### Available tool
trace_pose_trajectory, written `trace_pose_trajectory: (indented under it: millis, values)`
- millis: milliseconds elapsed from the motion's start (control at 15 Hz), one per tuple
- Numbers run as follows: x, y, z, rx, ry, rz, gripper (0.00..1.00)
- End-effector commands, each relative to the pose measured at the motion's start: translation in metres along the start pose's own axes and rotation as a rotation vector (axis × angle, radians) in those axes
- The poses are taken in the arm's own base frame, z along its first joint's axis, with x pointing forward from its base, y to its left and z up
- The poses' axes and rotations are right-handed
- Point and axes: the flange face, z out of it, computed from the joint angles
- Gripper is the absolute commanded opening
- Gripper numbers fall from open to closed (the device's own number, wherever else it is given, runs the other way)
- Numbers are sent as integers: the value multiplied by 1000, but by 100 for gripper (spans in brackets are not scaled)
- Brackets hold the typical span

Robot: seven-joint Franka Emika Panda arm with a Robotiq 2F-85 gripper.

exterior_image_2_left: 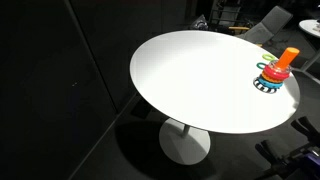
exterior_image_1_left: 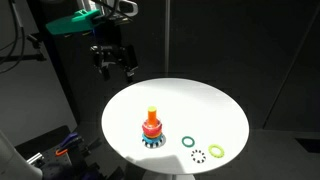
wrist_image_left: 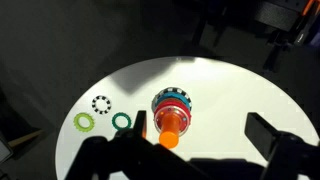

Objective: Put the green ring on the orange stand.

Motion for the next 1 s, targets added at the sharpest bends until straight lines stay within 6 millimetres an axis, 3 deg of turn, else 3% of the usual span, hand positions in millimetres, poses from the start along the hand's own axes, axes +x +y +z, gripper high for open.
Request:
trace_pose_trajectory:
  millis: [0, 533, 933]
  values:
    - [0, 0, -1, 0, -1, 0, 100]
    - [16, 10, -6, 25, -13, 42, 100]
    - [55, 33, -9, 69, -15, 135, 100]
